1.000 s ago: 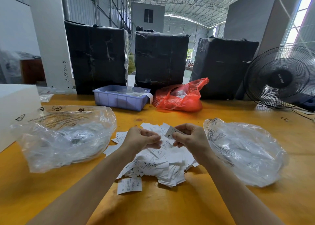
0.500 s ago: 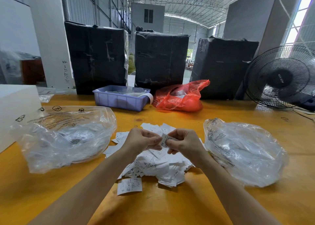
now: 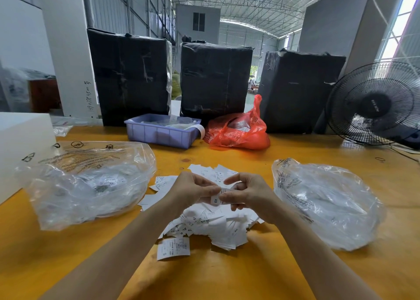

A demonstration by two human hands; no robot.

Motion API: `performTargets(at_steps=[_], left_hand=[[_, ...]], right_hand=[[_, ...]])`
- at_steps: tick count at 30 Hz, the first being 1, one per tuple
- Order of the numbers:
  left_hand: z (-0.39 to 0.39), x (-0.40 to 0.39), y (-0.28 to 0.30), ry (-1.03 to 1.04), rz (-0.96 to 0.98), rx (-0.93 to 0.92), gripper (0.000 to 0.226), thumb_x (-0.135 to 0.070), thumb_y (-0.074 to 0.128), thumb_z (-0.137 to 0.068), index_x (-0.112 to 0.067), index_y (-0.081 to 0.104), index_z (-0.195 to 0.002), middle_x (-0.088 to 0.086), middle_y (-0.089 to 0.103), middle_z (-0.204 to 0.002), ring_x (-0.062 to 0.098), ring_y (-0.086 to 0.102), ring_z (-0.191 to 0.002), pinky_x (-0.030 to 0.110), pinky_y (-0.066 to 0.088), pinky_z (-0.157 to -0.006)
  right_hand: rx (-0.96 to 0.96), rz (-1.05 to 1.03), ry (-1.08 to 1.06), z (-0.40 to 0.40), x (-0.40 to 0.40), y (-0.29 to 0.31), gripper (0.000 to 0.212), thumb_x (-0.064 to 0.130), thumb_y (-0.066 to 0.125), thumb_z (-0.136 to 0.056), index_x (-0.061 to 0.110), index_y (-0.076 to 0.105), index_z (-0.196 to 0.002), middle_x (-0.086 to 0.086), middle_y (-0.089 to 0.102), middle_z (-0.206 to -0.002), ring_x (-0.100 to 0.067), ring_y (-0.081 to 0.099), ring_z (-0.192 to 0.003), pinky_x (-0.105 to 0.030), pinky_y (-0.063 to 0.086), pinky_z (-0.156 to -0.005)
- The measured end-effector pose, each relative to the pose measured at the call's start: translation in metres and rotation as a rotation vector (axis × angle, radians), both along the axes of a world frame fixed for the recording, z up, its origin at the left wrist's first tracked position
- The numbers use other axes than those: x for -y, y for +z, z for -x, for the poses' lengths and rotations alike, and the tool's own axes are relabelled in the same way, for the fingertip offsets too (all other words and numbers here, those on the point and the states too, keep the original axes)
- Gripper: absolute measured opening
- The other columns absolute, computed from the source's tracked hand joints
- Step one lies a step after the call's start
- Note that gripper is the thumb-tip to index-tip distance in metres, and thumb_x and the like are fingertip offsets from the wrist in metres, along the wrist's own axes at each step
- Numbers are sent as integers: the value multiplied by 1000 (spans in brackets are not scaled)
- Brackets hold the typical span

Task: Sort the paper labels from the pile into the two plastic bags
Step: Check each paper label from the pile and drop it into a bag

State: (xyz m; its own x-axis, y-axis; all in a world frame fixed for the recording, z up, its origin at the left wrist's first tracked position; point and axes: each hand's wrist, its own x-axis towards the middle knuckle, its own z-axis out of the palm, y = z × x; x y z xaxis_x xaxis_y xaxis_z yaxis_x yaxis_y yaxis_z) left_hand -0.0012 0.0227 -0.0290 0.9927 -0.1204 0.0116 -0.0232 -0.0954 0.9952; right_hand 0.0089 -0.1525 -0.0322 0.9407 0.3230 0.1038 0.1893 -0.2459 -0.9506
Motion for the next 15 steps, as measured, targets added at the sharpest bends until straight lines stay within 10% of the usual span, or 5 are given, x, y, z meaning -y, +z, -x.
performTargets(at_steps=[6,15], left_hand=[[0,6,-2,96,130,-7,11,-2,70,-80,8,69,-86,12,71,-68,17,70,-57,18,53,-51],[2,17,-5,243,402,-147,15,-9,70,-83,5,66,-81,19,67,-79,29,67,-72,18,50,-43]], right_hand=[[48,-45,-117,-2,-4,-2,43,3,71,-81,5,48,-117,-12,61,-89,-14,63,-57,-22,51,-54],[242,-31,-194,-3,-12,-9,23,-2,63,-87,-3,62,-109,-9,67,-69,-11,64,-52,-20,52,-54]])
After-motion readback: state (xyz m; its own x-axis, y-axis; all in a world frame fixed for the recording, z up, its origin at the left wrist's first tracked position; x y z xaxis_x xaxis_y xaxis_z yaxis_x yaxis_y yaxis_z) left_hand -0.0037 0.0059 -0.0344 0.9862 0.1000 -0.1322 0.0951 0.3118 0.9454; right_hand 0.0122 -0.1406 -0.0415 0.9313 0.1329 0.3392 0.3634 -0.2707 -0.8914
